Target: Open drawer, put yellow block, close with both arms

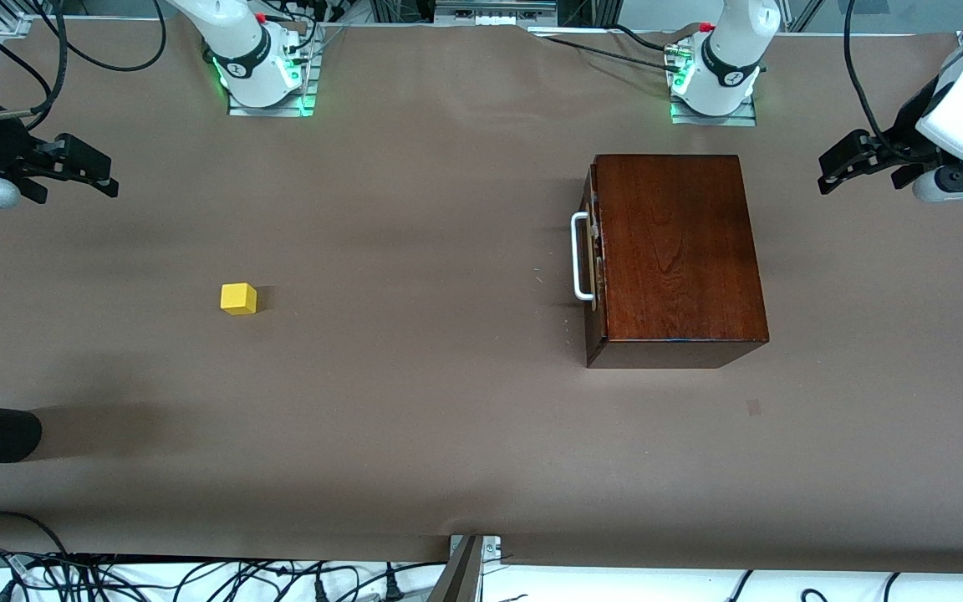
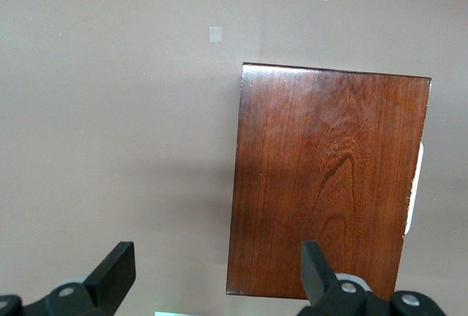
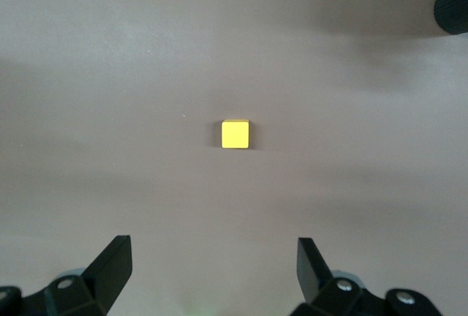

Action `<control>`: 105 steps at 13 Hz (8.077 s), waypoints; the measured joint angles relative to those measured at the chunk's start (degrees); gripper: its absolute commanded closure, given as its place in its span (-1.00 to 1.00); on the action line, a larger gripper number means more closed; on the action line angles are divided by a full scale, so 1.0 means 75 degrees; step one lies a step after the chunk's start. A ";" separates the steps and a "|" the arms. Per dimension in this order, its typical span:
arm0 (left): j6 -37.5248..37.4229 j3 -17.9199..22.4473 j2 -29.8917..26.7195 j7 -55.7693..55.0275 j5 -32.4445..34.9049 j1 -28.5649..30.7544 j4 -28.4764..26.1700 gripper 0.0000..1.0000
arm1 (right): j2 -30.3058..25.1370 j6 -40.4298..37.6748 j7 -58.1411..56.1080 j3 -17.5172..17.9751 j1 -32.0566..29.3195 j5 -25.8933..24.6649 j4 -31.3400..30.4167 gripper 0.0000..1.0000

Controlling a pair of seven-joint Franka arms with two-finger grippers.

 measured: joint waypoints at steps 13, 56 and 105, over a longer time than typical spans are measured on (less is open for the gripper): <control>0.0115 -0.0010 -0.0011 0.0000 0.0000 0.0000 0.0000 -1.00 | 0.0000 0.0000 0.0000 0.0000 0.0000 0.0000 0.0000 -1.00; 0.0451 -0.1725 0.0683 -0.2058 -0.0008 -0.0385 0.0146 -1.00 | -0.0903 0.1208 0.0000 0.0116 0.0004 0.0001 -0.2090 -1.00; 0.4172 -0.2701 0.4780 -0.7337 0.3359 -0.2981 -0.0371 -1.00 | -0.0748 0.1486 0.0000 0.0168 0.0005 0.0001 -0.2093 -1.00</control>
